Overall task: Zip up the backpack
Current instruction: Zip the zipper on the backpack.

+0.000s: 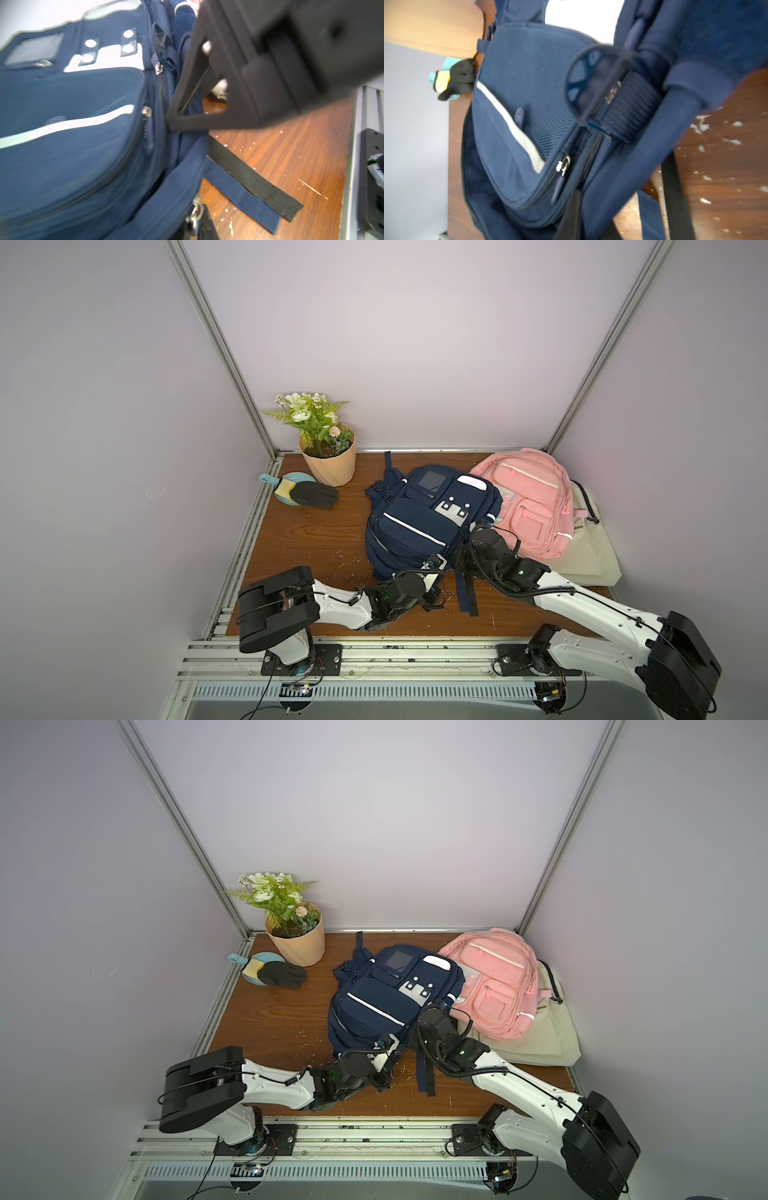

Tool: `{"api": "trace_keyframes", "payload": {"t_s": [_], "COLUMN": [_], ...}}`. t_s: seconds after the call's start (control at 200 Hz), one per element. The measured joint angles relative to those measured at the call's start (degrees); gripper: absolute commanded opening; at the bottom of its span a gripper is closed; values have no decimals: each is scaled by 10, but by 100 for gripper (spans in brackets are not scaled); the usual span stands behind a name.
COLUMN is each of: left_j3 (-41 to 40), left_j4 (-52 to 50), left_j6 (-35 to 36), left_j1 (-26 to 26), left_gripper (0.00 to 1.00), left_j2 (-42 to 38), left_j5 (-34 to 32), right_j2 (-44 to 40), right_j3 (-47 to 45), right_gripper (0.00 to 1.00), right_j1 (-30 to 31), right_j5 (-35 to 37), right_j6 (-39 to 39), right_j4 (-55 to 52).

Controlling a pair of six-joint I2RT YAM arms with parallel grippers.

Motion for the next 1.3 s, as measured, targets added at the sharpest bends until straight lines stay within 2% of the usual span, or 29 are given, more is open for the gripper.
{"api": "trace_keyframes", "payload": {"t_s": [0.28,0.5,0.661,0.716,0.846,0.906,0.981,1.146,1.301], "left_j3": [-64,-108,-117,-113,-87,-72,-52,-12,-4], "left_j4": [-32,-66,-69,-69,-68,-66,-62,-50,-44], "left_j6": [-13,-27,-29,-28,-25,-23,-20,-10,-6], "left_j1": [0,0,0,1,1,1,1,1,1], "left_gripper": [0,0,0,0,0,0,0,0,0], "left_j2": [-103,-176,-193,-188,-144,-115,-83,-29,-16], "left_j5": [-28,-52,-53,-52,-43,-35,-29,-14,-6], "right_j2": [19,71,115,126,128,116,81,-21,-28], "right_j3": [50,92,122,132,139,138,121,33,-12], "right_gripper": [0,0,0,10,43,51,57,58,60], "right_j1": [-78,-137,-188,-193,-197,-198,-191,-146,-78], "right_j5": [-25,-34,-46,-55,-34,-18,-7,-35,-54], "right_j6": [-89,-153,-182,-189,-197,-195,-187,-146,-102], "right_j4": [-62,-78,-83,-88,-77,-73,-66,-50,-48]}}
